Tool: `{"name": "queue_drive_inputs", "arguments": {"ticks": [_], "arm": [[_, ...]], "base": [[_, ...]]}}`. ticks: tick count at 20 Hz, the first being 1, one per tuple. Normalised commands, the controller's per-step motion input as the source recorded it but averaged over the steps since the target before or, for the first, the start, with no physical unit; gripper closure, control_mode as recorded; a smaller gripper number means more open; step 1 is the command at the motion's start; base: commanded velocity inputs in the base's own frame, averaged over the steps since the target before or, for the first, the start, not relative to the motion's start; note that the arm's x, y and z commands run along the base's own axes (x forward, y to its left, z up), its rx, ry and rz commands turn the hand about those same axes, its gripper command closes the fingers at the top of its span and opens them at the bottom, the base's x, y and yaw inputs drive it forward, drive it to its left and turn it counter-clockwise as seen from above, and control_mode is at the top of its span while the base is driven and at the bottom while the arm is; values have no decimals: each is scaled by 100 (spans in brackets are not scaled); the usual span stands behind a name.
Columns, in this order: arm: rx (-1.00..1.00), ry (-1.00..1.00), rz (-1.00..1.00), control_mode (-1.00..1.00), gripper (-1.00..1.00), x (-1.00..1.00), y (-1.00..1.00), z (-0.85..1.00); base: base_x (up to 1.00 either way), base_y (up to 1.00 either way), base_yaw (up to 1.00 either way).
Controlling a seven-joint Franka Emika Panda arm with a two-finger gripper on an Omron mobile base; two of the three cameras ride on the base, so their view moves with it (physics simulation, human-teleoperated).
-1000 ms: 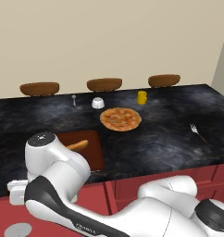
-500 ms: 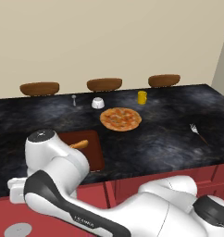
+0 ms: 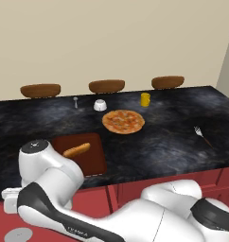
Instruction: Take the pizza cutter from the drawer on the left and place it on the dining counter for cutting.
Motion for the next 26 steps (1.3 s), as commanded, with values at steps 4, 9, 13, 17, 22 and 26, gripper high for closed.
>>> {"name": "queue_drive_inputs", "arguments": {"ticks": [4, 9, 13, 17, 22, 26], "arm": [[0, 0, 0, -100, -100, 3, 21, -23], [0, 0, 0, -100, -100, 1, 17, -24], [0, 0, 0, -100, -100, 0, 12, -19], [0, 0, 0, -100, -100, 0, 14, -18], [0, 0, 0, -100, -100, 0, 15, -16], [-5, 0, -2, -100, -100, 0, 15, -24]], "base": [[0, 0, 0], [0, 0, 0], [0, 0, 0], [0, 0, 0], [0, 0, 0], [0, 0, 0]]}}
